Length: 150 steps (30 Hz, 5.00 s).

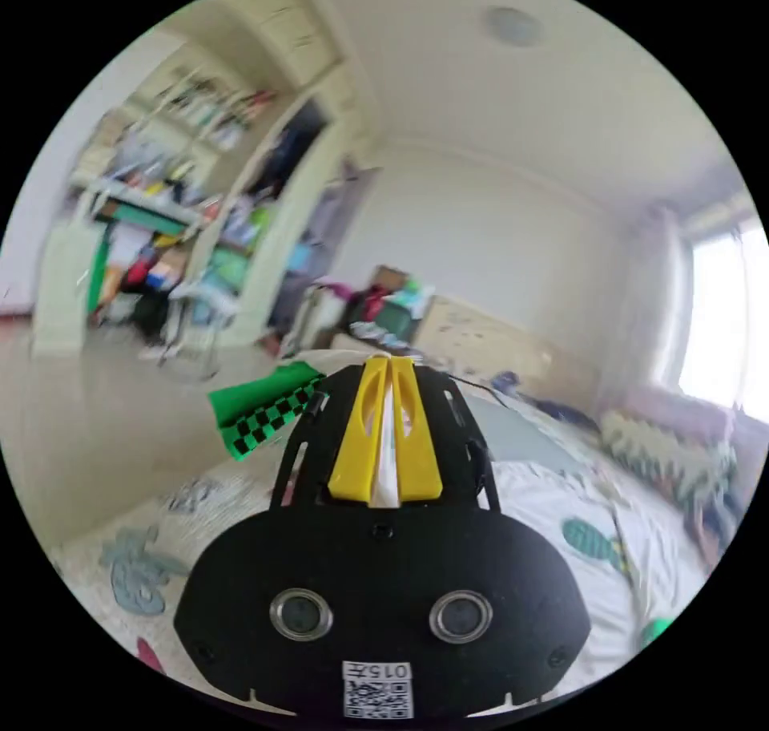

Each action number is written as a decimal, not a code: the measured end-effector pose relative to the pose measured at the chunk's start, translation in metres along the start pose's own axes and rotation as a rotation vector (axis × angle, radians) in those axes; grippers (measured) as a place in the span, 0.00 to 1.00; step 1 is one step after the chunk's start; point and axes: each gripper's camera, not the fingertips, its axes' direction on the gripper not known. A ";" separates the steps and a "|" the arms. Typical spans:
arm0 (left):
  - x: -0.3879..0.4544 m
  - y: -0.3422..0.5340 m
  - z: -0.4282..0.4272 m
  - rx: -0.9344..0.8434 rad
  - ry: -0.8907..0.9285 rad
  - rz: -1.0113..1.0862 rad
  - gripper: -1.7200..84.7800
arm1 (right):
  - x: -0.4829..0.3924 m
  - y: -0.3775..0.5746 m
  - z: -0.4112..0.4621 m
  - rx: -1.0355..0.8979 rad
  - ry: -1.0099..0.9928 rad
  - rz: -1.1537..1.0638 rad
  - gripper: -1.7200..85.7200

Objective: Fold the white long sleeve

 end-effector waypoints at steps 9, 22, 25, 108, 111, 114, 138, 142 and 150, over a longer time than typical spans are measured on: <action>0.405 0.241 -0.188 -0.080 1.028 1.574 0.02 | -0.007 0.046 -0.055 0.139 0.244 0.132 0.11; 0.513 0.288 -0.207 -0.198 1.042 1.569 0.05 | 0.056 0.006 0.030 -0.236 0.141 0.247 0.10; 0.527 0.282 -0.202 -0.284 0.875 1.631 0.09 | 0.066 0.008 0.008 -0.142 0.081 0.290 0.07; 0.361 0.344 -0.019 -0.691 0.332 1.263 0.03 | 0.075 -0.046 -0.086 -0.125 -0.127 0.158 0.01; 0.359 0.347 -0.016 -0.692 0.321 1.280 0.03 | 0.093 -0.052 -0.103 -0.051 -0.044 0.173 0.03; 0.352 0.345 -0.011 -0.703 0.336 1.277 0.03 | 0.129 -0.061 -0.104 0.004 0.010 0.220 0.09; 0.308 0.330 0.047 -0.736 0.420 1.191 0.03 | 0.502 -0.198 0.161 -0.220 0.280 0.747 0.11; 0.305 0.326 0.056 -0.735 0.420 1.190 0.03 | 0.502 -0.197 0.170 -0.263 0.367 0.803 0.02; 0.298 0.305 0.071 -0.751 0.451 1.162 0.05 | 0.410 -0.197 0.056 -0.077 0.344 0.675 0.01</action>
